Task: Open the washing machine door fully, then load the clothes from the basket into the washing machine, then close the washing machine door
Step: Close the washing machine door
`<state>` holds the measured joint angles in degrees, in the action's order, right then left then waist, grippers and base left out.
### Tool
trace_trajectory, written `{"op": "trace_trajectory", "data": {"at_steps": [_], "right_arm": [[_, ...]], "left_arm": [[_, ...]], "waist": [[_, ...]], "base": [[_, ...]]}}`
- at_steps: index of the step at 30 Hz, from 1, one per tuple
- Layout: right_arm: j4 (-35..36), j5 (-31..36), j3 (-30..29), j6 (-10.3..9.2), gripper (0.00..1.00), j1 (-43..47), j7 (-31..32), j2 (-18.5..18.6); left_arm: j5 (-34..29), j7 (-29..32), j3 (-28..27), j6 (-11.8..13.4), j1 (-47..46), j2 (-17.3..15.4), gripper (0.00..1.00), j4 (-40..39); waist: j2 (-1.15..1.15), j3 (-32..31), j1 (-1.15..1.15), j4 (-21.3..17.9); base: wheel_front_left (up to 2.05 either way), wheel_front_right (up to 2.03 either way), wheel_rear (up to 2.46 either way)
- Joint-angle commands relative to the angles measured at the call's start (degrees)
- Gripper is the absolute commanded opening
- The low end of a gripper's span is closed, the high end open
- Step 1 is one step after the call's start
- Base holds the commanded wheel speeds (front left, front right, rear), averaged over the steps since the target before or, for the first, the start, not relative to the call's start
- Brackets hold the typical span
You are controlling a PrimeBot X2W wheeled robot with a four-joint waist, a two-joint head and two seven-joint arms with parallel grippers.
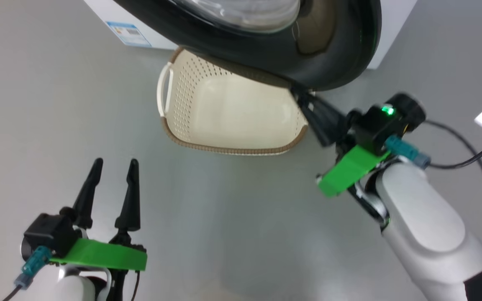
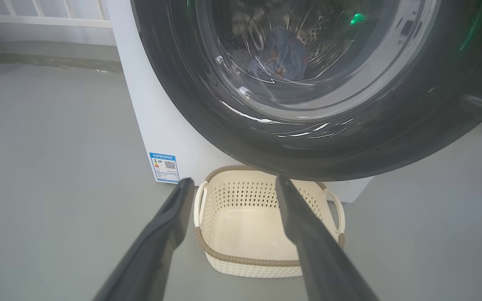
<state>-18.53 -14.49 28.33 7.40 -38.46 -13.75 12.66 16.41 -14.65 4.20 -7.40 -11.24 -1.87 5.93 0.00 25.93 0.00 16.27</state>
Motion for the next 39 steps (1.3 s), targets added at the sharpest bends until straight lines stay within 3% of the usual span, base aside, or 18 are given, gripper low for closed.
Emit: {"op": "trace_trajectory", "data": {"at_steps": [1,14,31,39], "right_arm": [[0.94,1.13,-1.01,0.09,0.0,-0.88,-0.81,-2.25],[1.3,8.06,-11.16,0.09,0.0,-11.27,-1.23,-5.08],[-5.26,8.69,-15.12,0.09,0.0,-31.43,-1.24,-7.28],[-6.82,9.75,-18.85,0.09,0.0,-35.58,-1.24,-7.98]], "left_arm": [[0.26,-0.35,-1.7,-0.09,-1.57,-1.01,1.0,-1.25],[-0.38,-0.35,-0.61,-0.09,-5.29,-1.36,1.0,-3.43],[0.69,-0.35,1.86,-0.09,-9.12,-1.96,1.0,-4.07],[1.03,-0.35,2.47,-0.09,-9.31,-1.96,1.0,-3.78]], "waist": [[0.0,2.83,0.0,-0.93],[0.0,10.09,0.0,-4.22],[0.0,16.75,0.0,-4.11],[0.0,17.36,0.0,-4.01]], "base": [[0.0,0.0,0.0],[0.0,0.0,0.0],[0.0,0.0,0.0],[0.0,0.0,0.0]]}}
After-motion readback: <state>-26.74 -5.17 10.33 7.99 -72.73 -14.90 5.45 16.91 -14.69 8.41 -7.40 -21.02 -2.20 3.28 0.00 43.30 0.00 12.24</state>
